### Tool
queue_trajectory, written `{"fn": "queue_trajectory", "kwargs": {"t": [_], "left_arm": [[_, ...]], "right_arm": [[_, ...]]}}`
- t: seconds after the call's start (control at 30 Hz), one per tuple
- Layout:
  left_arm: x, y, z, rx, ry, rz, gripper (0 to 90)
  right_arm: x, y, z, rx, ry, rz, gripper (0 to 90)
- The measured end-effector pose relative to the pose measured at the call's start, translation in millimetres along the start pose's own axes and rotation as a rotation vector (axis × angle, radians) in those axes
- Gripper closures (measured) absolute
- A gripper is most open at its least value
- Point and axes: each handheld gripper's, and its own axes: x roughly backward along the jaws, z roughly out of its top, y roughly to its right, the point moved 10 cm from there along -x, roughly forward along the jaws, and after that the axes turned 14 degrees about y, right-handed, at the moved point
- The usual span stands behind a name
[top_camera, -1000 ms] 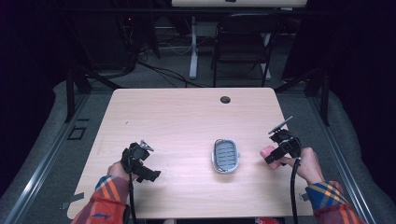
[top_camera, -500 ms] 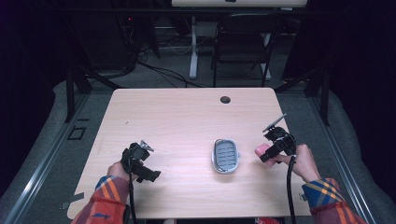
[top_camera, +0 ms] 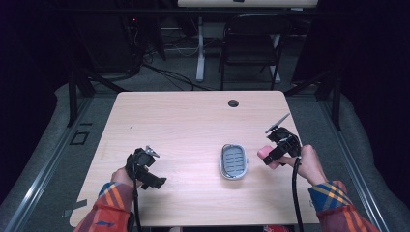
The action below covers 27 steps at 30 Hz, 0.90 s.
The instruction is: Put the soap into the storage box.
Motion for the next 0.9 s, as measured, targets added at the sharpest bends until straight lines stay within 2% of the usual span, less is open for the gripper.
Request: {"fn": "queue_trajectory", "kwargs": {"t": [0.1,0.2,0.3,0.33,0.37,0.6,0.77,0.9], "left_arm": [[0.0,0.3,0.0,0.001,0.001,-0.001,0.2],[0.6,0.5,0.2,-0.003,0.003,-0.007,0.2],[0.4,0.7,0.0,-0.004,0.000,-0.008,0.2],[0.4,0.7,0.0,-0.004,0.000,-0.008,0.2],[0.5,0.8,0.1,-0.006,0.001,-0.008,0.1],[0.3,1.0,0.0,-0.009,-0.001,-0.007,0.2],[-0.1,1.4,-0.1,-0.010,-0.001,-0.009,0.2],[0.1,1.3,-0.2,-0.010,-0.002,-0.009,0.2]], "right_arm": [[-0.9,-2.8,3.0,-0.006,0.014,0.001,36.8],[1.7,-6.2,7.3,0.016,0.001,0.009,36.9],[2.0,-7.6,11.8,0.025,0.012,0.003,36.8],[2.0,-9.4,13.3,0.014,0.019,0.004,36.8],[3.1,-9.9,14.1,0.024,0.009,0.015,36.9],[3.5,-14.0,19.7,0.036,0.010,0.010,36.8],[4.9,-23.5,25.8,0.054,0.008,0.032,36.8],[0.4,-28.9,29.8,0.060,0.015,0.030,36.9]]}}
